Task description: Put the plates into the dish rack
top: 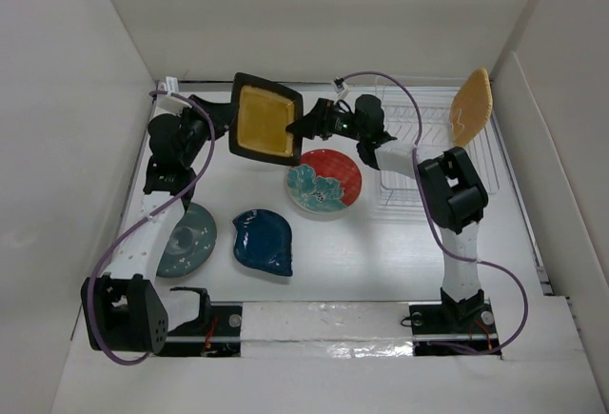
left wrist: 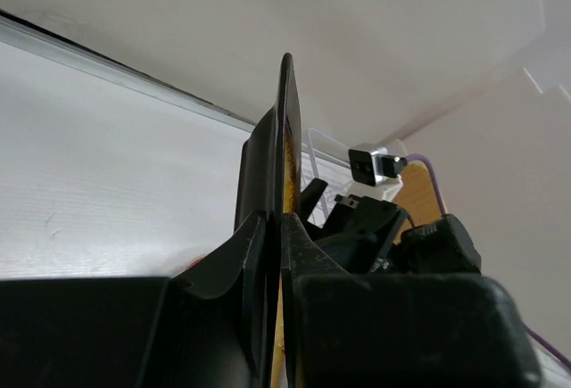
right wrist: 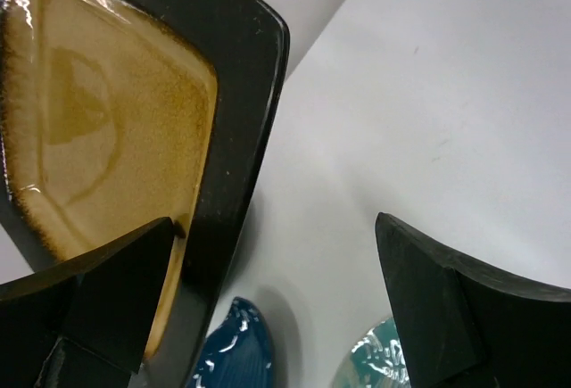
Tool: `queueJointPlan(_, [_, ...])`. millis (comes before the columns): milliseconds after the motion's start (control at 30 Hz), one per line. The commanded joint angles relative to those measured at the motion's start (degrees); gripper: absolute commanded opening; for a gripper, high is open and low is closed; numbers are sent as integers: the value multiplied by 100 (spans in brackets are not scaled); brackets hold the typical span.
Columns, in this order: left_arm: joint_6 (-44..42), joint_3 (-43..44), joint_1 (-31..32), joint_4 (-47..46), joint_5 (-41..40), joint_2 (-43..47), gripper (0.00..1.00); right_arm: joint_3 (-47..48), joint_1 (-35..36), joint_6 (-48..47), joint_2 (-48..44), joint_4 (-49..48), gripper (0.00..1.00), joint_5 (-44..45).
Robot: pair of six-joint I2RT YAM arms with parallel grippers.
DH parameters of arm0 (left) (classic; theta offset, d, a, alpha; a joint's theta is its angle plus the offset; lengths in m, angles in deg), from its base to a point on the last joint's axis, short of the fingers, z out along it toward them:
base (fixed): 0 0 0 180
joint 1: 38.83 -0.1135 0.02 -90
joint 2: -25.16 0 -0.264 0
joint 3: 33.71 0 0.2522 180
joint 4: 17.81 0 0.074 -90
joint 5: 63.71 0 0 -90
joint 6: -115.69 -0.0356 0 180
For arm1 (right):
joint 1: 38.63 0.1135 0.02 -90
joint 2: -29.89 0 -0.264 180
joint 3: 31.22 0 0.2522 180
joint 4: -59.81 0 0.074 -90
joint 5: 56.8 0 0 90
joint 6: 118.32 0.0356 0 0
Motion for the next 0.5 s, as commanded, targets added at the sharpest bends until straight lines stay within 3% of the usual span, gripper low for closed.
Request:
queueJointPlan(0, [446, 270, -30, -1030, 469, 508, 0, 56, 79, 142, -56, -751, 99, -230])
queueJointPlan(200, [867, 77, -30, -1231, 1058, 587, 0, 21, 132, 555, 23, -1797, 96, -977])
queueJointPlan(300, [859, -20, -30, -1162, 1199, 701, 0, -103, 132, 1317, 119, -3034, 90, -1215])
queueJointPlan(400, [815, -204, -30, -1135, 1226, 798, 0, -138, 184, 1916, 234, -3896, 77, -1417])
queueJointPlan(467, [745, -310, -30, -1109, 1243, 850, 0, -225, 184, 2041, 190, -4058, 52, -1400])
